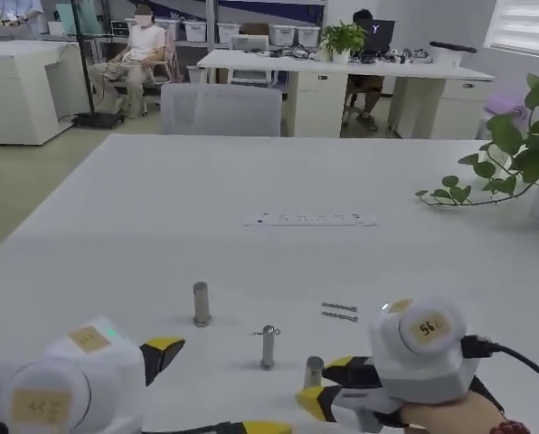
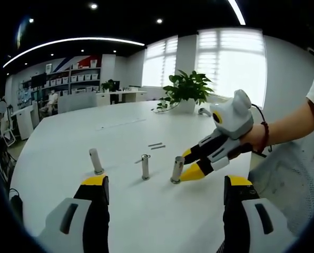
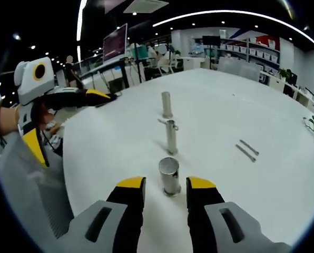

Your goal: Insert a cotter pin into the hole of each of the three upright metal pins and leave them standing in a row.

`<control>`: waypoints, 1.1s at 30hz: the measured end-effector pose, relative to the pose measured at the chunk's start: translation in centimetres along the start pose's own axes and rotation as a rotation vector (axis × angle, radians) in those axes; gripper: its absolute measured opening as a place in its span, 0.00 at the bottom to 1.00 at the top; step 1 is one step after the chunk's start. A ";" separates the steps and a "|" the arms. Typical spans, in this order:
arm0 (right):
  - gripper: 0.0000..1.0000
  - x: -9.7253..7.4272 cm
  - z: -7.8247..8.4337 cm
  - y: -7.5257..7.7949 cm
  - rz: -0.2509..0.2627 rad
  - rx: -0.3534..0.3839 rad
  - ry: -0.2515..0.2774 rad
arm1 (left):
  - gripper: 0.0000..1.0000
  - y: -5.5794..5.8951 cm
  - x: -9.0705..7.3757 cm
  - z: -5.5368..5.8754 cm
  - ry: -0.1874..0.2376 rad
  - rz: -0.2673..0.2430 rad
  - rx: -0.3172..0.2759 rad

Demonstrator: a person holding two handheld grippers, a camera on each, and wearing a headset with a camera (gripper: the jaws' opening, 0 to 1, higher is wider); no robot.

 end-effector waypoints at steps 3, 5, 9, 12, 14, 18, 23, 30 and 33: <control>0.43 -0.6 -0.5 -0.1 -0.010 0.030 0.035 | 0.91 0.1 0.0 0.0 -0.003 0.004 -0.005; 0.44 -0.9 -0.8 0.0 -0.011 0.028 0.042 | 0.92 0.1 -0.1 -0.1 0.002 0.004 0.000; 0.46 -2.0 -1.7 0.4 -0.016 0.030 0.054 | 0.94 0.0 -0.5 -0.4 0.014 -0.002 0.003; 0.45 -2.7 -2.6 0.9 -0.025 0.023 0.070 | 0.97 0.0 -0.6 -0.4 0.017 -0.007 0.001; 0.45 -3.0 -2.9 1.3 -0.022 0.018 0.070 | 0.97 -0.1 -0.7 -0.4 0.017 -0.011 0.002; 0.44 -3.2 -3.4 2.9 -0.008 0.017 0.063 | 0.99 -0.2 -0.7 -0.2 0.004 -0.010 0.006; 0.43 -3.4 -4.1 4.8 0.023 -0.001 0.047 | 0.99 -0.3 -0.7 -0.3 0.012 -0.005 0.000; 0.38 -2.8 -3.9 8.2 0.072 -0.060 -0.020 | 0.99 -0.3 -0.6 -0.5 0.028 -0.011 0.002; 0.33 -2.2 -3.6 9.3 0.080 -0.091 -0.061 | 0.97 -0.3 -0.6 -0.4 0.025 -0.010 0.006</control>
Point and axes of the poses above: the centre of the closed fingertips' face, and the gripper's own axes: x roughly forward along the fingers, y roughly to its right, z roughly out of its underside, the point moved 5 cm from there along -x, roughly backward along the fingers, and after that the axes turned 1 degree about -x, right-handed, at the moved point
